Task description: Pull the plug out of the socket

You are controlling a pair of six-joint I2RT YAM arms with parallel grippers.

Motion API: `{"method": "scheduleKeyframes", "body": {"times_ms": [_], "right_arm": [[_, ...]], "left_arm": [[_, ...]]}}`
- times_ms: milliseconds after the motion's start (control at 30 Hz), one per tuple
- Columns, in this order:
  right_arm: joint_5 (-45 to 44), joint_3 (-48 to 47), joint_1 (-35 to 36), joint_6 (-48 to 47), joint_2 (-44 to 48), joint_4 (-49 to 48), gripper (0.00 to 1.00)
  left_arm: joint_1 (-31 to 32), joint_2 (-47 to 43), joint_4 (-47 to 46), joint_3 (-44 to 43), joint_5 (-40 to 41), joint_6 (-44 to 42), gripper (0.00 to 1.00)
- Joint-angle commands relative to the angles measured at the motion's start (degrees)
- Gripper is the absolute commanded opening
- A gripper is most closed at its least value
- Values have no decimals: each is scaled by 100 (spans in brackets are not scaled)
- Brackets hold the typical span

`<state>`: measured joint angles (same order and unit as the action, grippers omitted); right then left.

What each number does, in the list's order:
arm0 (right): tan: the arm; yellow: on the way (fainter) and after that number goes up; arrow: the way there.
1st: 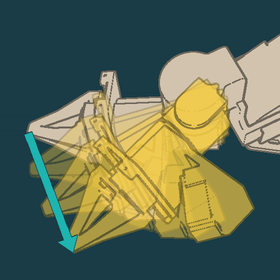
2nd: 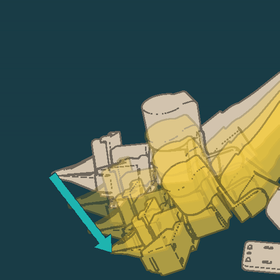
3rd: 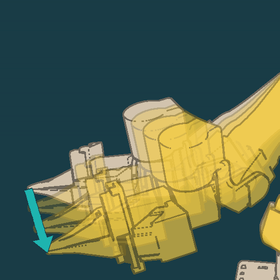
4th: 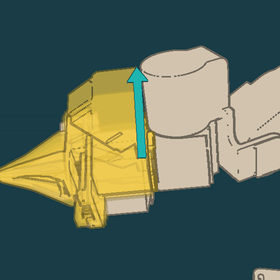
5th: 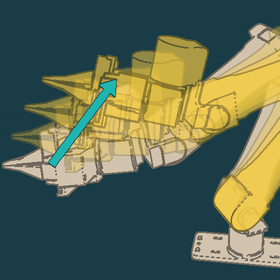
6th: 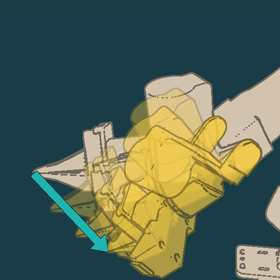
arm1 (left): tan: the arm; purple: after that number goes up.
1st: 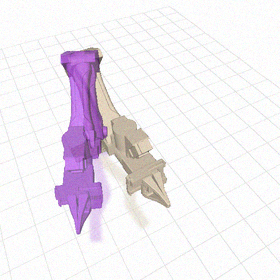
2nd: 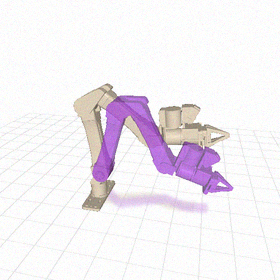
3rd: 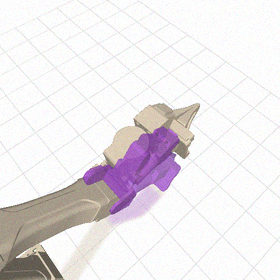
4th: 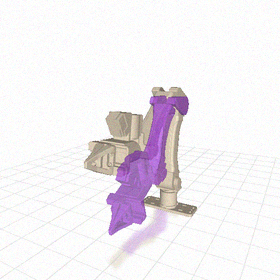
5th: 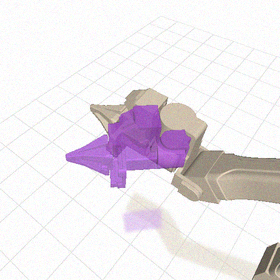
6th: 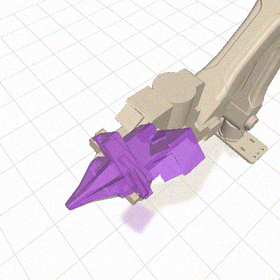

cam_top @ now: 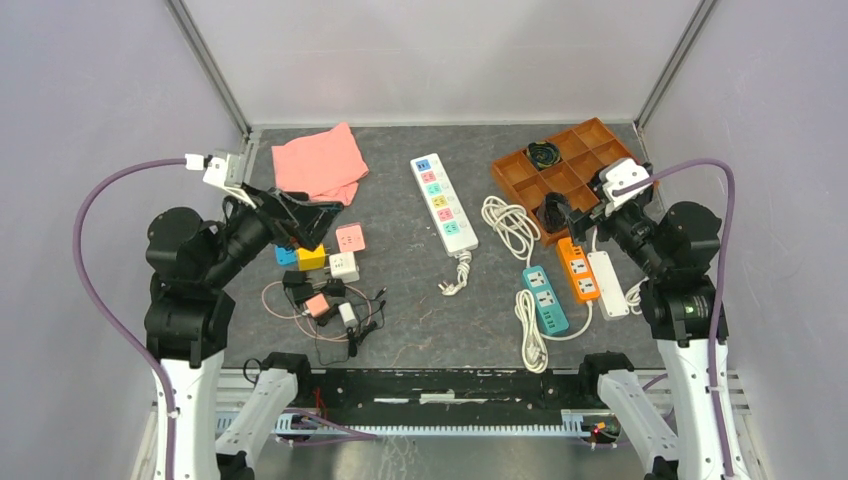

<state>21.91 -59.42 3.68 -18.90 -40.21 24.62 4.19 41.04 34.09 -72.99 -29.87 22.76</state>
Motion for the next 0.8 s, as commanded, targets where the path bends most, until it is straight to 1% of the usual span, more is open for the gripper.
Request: {"method": "scheduleKeyframes", "body": {"times_ms": [0,300,767], "right_arm": [[308,-219,-13,-97,38,265,98],[548,-206,-25,-308,118,446,98],[771,264,-109,-132,246,244,98]], "left_arm": [[185,-22,538,-202,289,-389,100],[276,-297,870,-128,677,-664,100],[276,-399,955,49,755,-790,100]]}}
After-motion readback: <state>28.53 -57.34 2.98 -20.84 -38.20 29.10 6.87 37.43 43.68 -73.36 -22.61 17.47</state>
